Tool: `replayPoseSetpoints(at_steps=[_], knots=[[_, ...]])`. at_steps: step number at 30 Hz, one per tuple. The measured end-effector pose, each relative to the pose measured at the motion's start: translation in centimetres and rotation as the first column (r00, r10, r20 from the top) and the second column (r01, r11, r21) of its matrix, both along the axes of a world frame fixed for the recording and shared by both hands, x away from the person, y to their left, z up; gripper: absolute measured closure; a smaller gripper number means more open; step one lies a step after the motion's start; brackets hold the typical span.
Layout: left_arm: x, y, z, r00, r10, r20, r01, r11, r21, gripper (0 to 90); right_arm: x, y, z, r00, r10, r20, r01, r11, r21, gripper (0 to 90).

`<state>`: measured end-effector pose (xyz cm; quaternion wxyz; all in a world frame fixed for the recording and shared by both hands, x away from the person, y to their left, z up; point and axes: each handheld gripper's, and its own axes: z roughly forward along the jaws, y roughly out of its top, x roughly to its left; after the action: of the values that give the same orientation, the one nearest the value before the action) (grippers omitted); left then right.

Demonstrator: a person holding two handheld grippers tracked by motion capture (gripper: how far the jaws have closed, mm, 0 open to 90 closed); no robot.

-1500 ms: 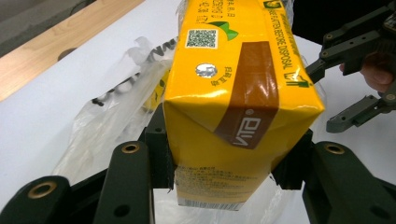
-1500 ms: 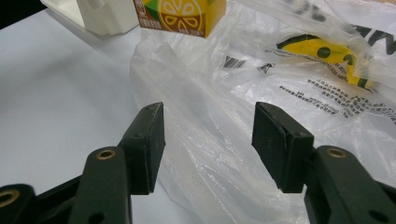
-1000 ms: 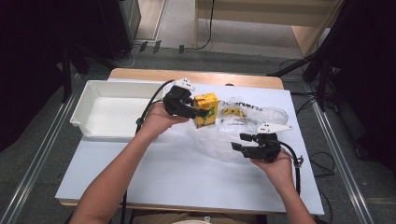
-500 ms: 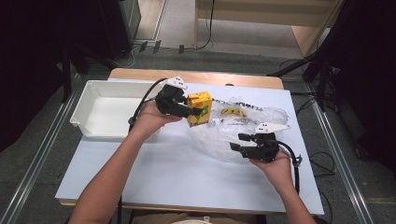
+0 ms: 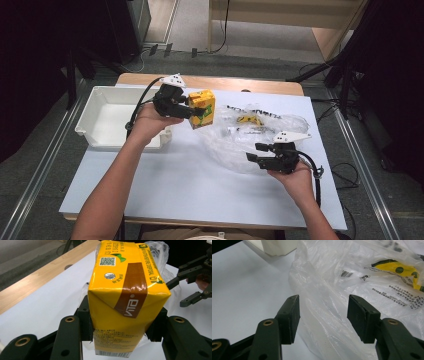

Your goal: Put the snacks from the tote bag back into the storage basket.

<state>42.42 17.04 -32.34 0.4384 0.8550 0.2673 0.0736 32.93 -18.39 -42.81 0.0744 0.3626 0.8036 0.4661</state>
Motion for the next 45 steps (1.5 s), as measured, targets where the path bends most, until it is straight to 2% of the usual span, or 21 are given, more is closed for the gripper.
replayPoseSetpoints(at_steps=[5, 9, 21, 36, 45], knots=[[0.2, 0.7, 0.1, 0.9999, 0.014, 0.000, -0.014, 0.9997, 0.017, 52.3, 0.0, 0.1, 0.0, 1.0000, 0.006, 0.002, -0.006, 1.0000, 0.003, 44.3], [0.5, 1.4, 0.1, 0.9995, 0.026, -0.015, -0.026, 0.9996, 0.011, 52.3, -0.1, 0.1, 0.0, 1.0000, 0.006, 0.000, -0.006, 1.0000, 0.004, 44.3], [0.9, 3.5, 0.7, 0.9961, 0.087, -0.013, -0.087, 0.9962, 0.004, 52.3, -0.1, 0.0, 0.1, 1.0000, 0.007, -0.001, -0.007, 0.9999, 0.010, 44.3], [1.0, 6.1, 1.7, 0.9856, 0.169, 0.000, -0.169, 0.9856, 0.009, 52.3, 0.0, -0.2, 0.1, 1.0000, -0.001, -0.001, 0.001, 0.9998, 0.019, 44.3], [1.2, 7.5, 1.8, 0.9801, 0.199, -0.003, -0.199, 0.9800, 0.011, 52.3, 0.0, -0.1, 0.0, 1.0000, -0.002, 0.000, 0.002, 1.0000, 0.009, 44.2]])
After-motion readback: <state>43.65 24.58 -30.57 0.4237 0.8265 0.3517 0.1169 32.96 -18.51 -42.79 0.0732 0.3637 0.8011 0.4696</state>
